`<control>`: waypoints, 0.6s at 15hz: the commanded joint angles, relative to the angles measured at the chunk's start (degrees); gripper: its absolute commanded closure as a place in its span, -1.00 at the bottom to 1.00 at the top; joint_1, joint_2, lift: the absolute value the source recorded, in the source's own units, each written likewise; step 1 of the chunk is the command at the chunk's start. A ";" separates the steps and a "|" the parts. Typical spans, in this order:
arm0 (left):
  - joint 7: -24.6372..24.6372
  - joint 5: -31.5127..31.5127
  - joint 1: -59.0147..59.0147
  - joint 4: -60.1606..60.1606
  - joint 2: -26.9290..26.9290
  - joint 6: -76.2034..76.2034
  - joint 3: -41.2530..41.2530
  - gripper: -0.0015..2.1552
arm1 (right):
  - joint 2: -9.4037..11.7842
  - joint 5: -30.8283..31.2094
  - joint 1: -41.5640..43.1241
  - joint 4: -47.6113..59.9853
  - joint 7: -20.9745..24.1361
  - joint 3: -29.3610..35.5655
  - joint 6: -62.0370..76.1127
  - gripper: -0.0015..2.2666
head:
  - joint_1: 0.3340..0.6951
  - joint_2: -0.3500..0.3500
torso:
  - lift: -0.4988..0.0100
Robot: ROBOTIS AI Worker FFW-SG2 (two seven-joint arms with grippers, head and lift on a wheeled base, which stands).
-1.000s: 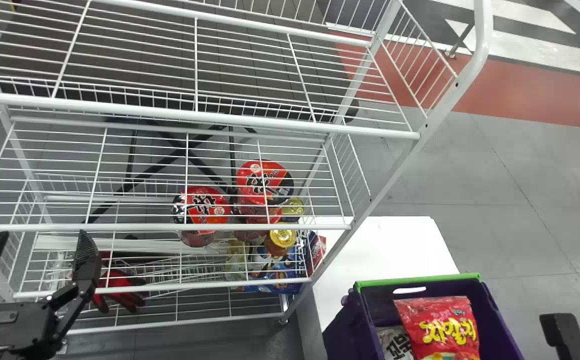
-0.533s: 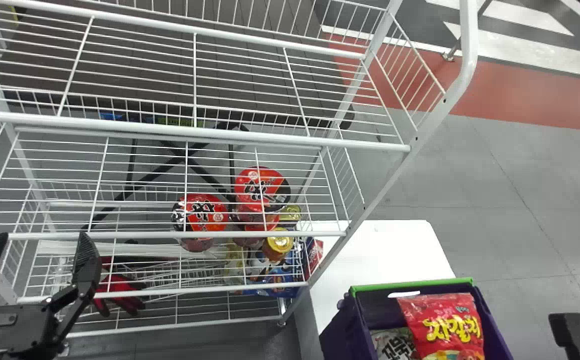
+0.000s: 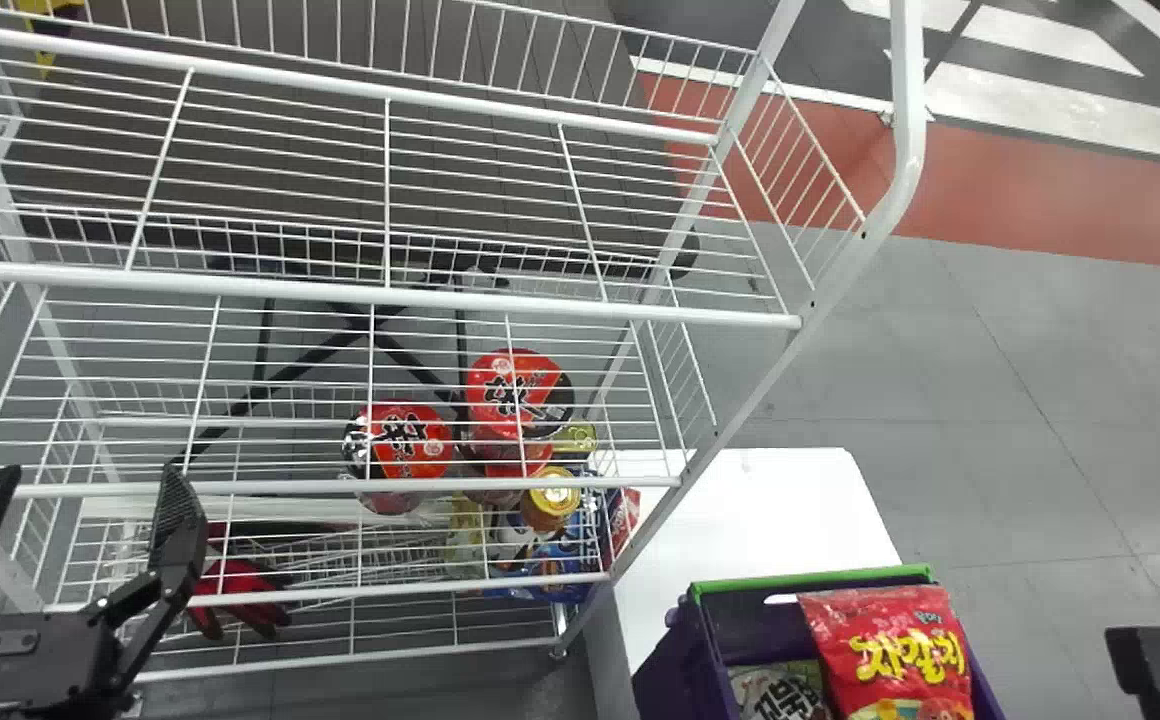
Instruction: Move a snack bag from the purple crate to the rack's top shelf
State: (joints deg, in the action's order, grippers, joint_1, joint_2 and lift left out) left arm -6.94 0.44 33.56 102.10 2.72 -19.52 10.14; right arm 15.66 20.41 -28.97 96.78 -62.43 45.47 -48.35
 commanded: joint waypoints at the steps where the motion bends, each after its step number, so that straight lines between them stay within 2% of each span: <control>1: 0.00 0.00 0.10 0.20 0.00 -0.03 -0.04 -0.87 | -0.01 -0.02 -0.04 -0.01 0.02 0.05 0.05 0.57 | 1.00 -1.00 | 0.30; 9: 0.00 0.00 0.01 0.11 0.00 -0.21 0.14 -0.87 | -0.19 -0.10 0.23 0.52 0.02 -0.39 -0.48 0.57 | 1.00 -1.00 | 0.43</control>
State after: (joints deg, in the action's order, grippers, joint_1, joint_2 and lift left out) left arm -6.94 0.44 33.60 102.22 2.72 -19.73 10.28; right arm 15.47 20.30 -28.86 97.28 -62.40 45.10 -48.74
